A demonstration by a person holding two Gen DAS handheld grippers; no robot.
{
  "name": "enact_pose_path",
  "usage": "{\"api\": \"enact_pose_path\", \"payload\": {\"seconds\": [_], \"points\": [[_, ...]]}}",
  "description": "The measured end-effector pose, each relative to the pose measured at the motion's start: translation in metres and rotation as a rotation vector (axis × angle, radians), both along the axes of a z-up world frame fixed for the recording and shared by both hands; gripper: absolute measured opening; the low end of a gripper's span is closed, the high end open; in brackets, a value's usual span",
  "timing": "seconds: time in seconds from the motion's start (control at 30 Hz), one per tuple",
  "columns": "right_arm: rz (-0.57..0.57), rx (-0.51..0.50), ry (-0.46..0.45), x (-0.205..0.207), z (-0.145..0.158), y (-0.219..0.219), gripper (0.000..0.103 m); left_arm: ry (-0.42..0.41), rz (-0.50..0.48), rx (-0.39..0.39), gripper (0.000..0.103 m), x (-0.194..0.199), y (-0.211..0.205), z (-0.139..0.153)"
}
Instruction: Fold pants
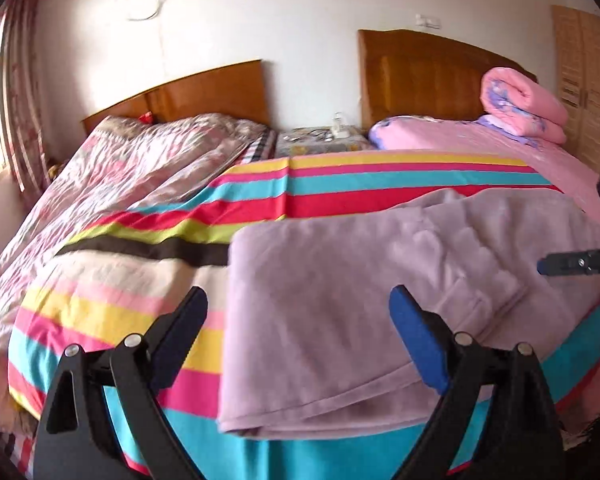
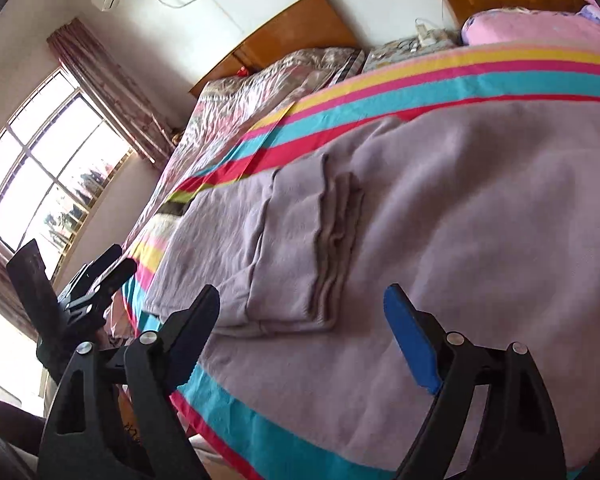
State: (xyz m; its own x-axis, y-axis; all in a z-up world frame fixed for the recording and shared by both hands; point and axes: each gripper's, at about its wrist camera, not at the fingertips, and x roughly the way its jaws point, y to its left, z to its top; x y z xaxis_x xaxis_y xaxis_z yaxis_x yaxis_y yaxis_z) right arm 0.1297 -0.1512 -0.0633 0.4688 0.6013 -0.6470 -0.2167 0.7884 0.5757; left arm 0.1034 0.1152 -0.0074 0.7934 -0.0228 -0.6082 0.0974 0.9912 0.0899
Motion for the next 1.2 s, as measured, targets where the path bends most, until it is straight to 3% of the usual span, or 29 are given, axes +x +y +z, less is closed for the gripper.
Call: {"api": "enact_pose_path", "payload": {"seconds": [0.13, 0.33, 0.4, 0.47, 0.57, 0.8, 0.97, 1.2], "points": [[0.003, -0.021, 0.043, 0.002, -0.007, 0.015, 0.073, 0.044, 0.033, 0.009, 0.092, -0.024, 0.031, -0.018], [0.005, 0.0, 0.108, 0.025, -0.01, 0.025, 0.067, 0.089, -0.022, 0.006, 0.092, -0.035, 0.028, -0.046], [-0.005, 0.026, 0.13, 0.032, -0.011, 0.024, 0.057, 0.084, -0.032, -0.005, 0.092, -0.038, 0.028, -0.048], [0.0, 0.039, 0.16, 0.038, -0.016, 0.025, 0.036, 0.081, -0.034, -0.005, 0.092, -0.041, 0.029, -0.049], [0.003, 0.04, 0.137, 0.037, -0.014, 0.028, 0.016, 0.095, -0.027, -0.004, 0.092, -0.045, 0.036, -0.052], [-0.006, 0.052, -0.012, 0.04, 0.035, 0.038, 0.014, 0.102, -0.027, -0.015, 0.092, -0.047, 0.037, -0.051], [0.008, 0.073, -0.077, 0.043, 0.063, 0.045, 0.014, 0.107, -0.039, 0.039, 0.092, -0.036, 0.021, -0.054], [0.012, 0.111, -0.152, 0.044, 0.099, 0.045, 0.014, 0.139, -0.039, 0.012, 0.097, -0.016, 0.02, -0.058]]}}
